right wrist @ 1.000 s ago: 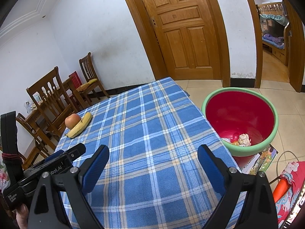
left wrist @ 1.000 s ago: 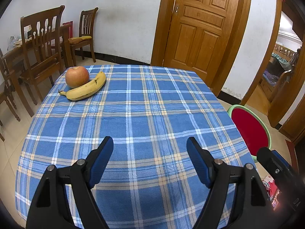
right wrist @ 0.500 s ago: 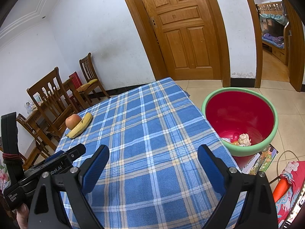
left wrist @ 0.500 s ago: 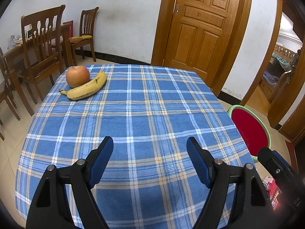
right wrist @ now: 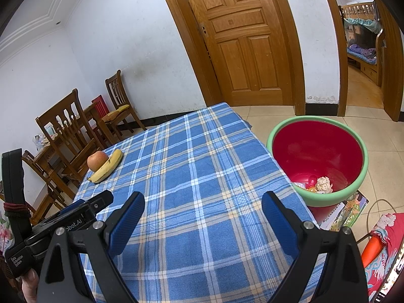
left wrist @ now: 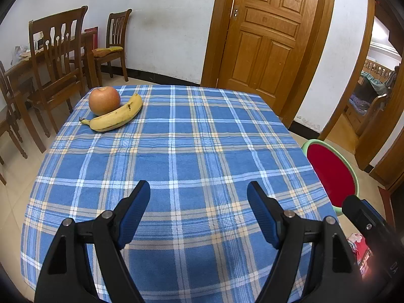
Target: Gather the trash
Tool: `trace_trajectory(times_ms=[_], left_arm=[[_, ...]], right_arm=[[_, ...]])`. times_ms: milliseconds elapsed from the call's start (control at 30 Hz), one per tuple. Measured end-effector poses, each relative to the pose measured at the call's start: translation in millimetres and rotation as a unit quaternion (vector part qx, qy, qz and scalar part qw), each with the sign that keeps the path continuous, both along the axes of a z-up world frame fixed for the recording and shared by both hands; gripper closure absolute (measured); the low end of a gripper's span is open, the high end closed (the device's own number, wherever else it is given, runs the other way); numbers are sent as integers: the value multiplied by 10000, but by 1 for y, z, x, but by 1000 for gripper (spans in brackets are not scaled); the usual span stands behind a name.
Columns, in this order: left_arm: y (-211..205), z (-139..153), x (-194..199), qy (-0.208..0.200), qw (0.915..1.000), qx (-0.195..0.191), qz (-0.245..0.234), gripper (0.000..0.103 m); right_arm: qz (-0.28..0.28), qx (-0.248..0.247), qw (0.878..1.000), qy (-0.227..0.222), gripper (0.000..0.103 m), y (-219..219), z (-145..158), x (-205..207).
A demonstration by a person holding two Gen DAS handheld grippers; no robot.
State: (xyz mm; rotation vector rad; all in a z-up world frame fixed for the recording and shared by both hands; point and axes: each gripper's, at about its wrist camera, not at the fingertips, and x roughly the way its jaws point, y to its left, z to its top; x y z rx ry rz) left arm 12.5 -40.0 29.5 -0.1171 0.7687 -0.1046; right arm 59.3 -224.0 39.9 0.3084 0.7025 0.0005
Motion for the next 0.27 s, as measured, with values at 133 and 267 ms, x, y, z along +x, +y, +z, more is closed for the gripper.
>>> trace_trajectory(times_ms=[133, 267], left_arm=[[1, 0, 0, 2, 10000, -3, 3, 25], [1, 0, 0, 13, 10000, 0, -2, 25]], right_arm=[[-3, 0, 10000, 0, 7, 0, 0, 0], [3, 0, 10000, 2, 7, 0, 0, 0]])
